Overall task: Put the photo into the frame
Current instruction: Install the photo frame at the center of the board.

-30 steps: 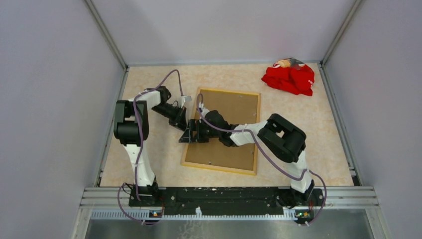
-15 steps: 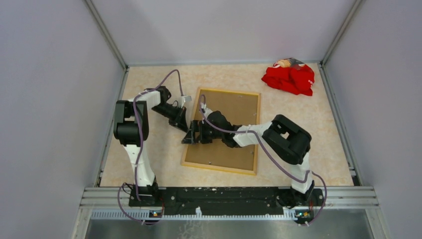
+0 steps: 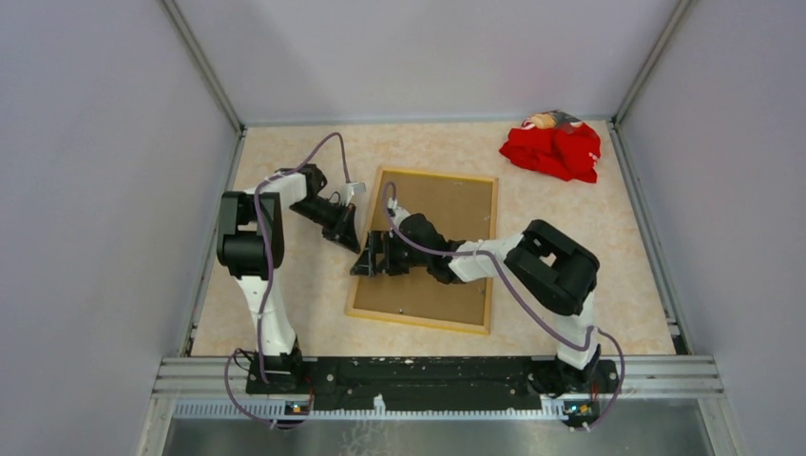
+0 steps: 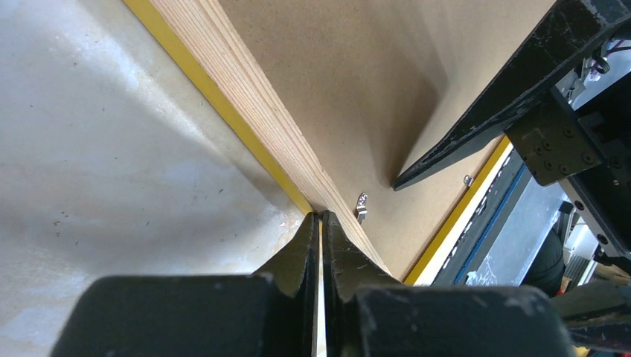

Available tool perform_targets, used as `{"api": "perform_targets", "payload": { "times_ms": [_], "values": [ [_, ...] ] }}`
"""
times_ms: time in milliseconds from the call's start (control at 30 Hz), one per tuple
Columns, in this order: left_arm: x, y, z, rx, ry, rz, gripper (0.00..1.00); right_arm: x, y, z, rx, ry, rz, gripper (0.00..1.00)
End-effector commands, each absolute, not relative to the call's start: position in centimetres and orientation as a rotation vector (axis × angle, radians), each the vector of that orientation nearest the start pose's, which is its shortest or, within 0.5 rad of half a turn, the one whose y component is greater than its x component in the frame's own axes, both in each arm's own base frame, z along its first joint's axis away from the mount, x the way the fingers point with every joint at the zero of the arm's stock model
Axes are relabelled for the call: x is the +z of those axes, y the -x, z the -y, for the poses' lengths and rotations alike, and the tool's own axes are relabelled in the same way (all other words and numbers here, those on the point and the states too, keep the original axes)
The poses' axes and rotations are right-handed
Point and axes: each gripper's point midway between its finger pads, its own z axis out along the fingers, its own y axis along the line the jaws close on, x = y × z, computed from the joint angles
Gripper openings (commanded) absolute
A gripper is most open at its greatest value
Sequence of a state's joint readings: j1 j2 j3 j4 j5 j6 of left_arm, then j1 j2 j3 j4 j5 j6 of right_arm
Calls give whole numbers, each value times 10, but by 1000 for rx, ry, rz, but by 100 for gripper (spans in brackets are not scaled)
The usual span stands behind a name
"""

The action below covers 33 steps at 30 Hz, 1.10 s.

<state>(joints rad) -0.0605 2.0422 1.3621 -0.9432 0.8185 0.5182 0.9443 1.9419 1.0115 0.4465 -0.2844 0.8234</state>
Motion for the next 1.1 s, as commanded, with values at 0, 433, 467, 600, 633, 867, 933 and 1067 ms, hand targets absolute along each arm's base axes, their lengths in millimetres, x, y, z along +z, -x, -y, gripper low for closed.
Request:
{"api": "perform_targets", "payload": {
  "times_ms": [0,433,467,600,633,867,933,1067],
  "values": [
    [27,-321,132,-1099,-835,-2619,5,56,-246,-466,1270,308,-2310,94],
    [28,-322,132,-1095,-834,-2619,5,52,-250,-474,1252,251,-2319,92],
    [28,-322,132,-1097,-834,-2619,5,53,-249,-475,1267,247,-2319,92],
    [28,-322,132,-1101,-833,-2621,5,50,-242,-476,1293,246,-2334,92],
    [27,-321,132,-1100,-834,-2623,5,50,-241,-476,1294,246,-2339,92],
    [29,-322,133,-1104,-833,-2616,5,50,-234,-477,1298,245,-2355,92],
    [30,-323,133,-1104,-833,-2615,5,50,-232,-478,1298,253,-2358,92],
    [31,-323,133,-1103,-832,-2614,5,51,-228,-479,1299,262,-2364,92]
  ]
}}
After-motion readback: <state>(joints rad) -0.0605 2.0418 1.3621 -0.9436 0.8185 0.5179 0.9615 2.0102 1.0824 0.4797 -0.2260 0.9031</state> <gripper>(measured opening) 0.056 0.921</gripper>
